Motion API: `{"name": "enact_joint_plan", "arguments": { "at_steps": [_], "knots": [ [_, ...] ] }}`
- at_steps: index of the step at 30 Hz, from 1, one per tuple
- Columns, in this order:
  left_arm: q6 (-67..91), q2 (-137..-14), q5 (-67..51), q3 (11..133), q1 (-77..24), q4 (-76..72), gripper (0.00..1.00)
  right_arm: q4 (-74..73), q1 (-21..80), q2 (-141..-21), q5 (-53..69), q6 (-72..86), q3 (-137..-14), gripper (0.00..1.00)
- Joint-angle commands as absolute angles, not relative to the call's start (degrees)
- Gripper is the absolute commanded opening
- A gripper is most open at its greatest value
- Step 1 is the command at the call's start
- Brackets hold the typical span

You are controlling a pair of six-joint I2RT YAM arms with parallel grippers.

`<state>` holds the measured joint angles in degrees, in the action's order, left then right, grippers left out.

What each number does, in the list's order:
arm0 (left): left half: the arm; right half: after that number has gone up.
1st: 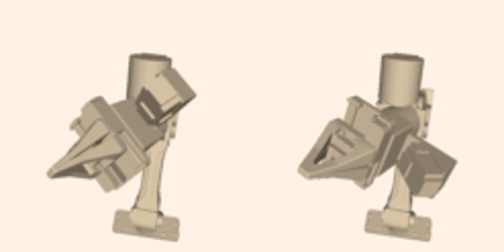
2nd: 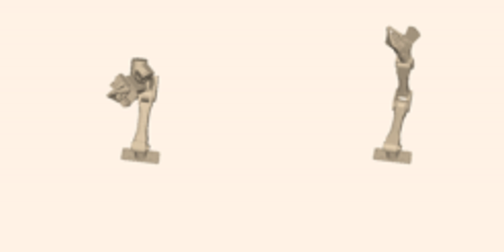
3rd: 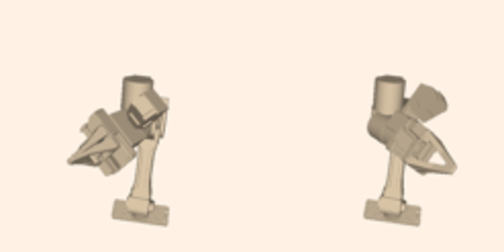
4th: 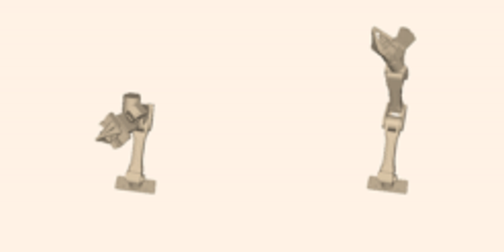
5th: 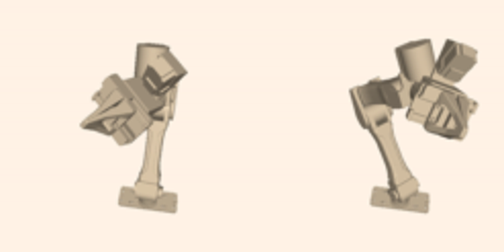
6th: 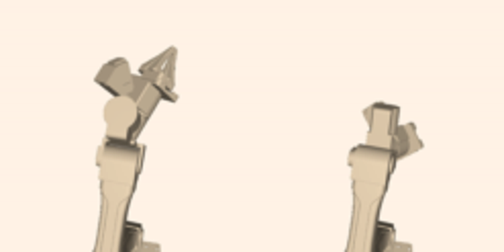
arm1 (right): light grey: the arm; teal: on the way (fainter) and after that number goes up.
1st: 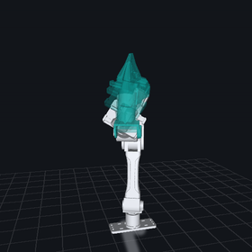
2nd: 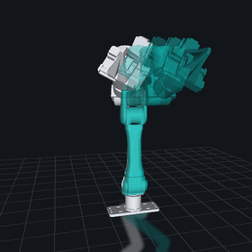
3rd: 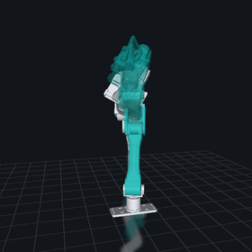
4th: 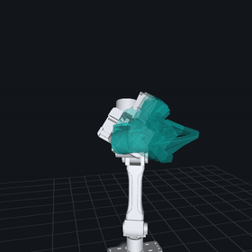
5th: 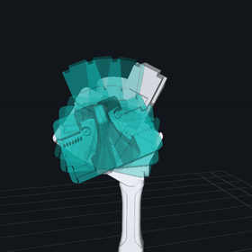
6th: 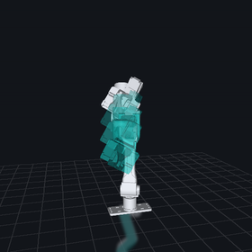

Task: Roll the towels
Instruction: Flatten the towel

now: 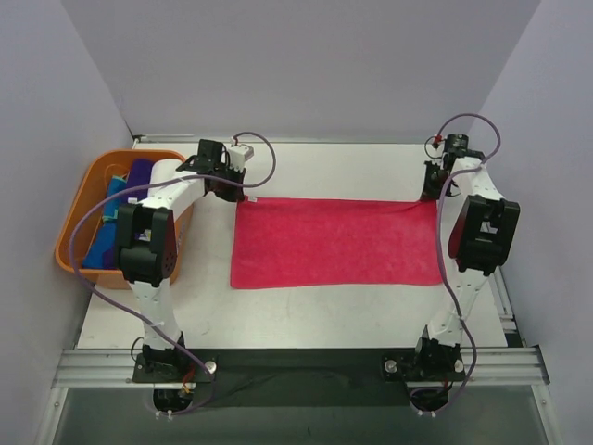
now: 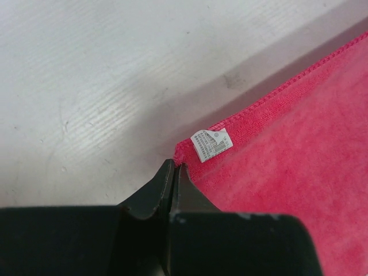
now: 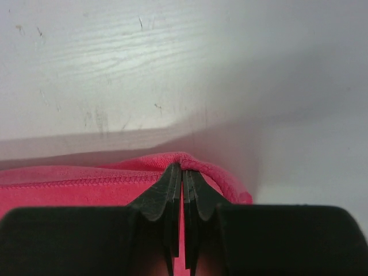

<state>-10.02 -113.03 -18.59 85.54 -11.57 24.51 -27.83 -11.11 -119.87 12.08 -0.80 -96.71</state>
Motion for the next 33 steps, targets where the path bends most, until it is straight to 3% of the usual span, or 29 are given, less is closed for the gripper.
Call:
{"name": "enact_joint_plan", "arguments": {
  "at_steps": [1, 2, 3, 4, 5, 7, 8, 12, 16, 20, 33],
  "knots": [
    [-9.3, -116.4, -15.8, 91.0, -11.3, 22.3, 0.03, -31.0, -10.5, -123.7, 10.7, 0.0, -103.4, 0.04],
    [-9.1, -117.3, -15.4, 91.8, -11.3, 22.3, 0.06, -31.5, -10.5, -124.8, 10.7, 1.4, -104.6, 0.24],
    [-9.0, -118.9, -15.0, 93.6, -11.1, 22.4, 0.12, -32.0, -10.6, -126.2, 10.5, 1.6, -105.9, 0.35],
    [-9.0, -119.5, -14.9, 94.5, -10.7, 22.7, 0.25, -32.4, -10.6, -126.7, 10.0, 1.7, -108.1, 0.42],
    [-8.4, -120.1, -14.8, 95.4, -10.5, 23.2, 0.33, -33.1, -10.7, -126.9, 9.5, 1.8, -109.1, 0.48],
    [-7.7, -121.1, -14.9, 98.1, -9.4, 25.2, 0.47, -34.0, -11.3, -126.1, 9.3, 2.0, -110.6, 0.51],
    [-7.2, -120.9, -14.8, 98.5, -9.1, 25.7, 0.48, -34.1, -11.6, -125.3, 9.5, 2.0, -110.8, 0.51],
    [-7.5, -115.9, -14.1, 97.7, -8.3, 27.3, 0.54, -37.3, -12.5, -119.9, 11.9, -1.2, -109.9, 0.50],
    [-11.8, -108.8, -23.1, 91.7, -8.6, 30.8, 0.54, -45.4, -12.5, -115.1, 15.8, -7.4, -105.7, 0.37],
    [-17.0, -103.3, -27.8, 82.7, -10.6, 37.6, 0.40, -51.3, -12.4, -111.5, 17.5, -13.3, -97.0, 0.25],
    [-20.0, -93.3, -21.6, 62.0, -21.2, 42.3, 0.24, -57.8, -12.7, -103.5, 14.2, -24.5, -77.6, 0.05]
  ]
}}
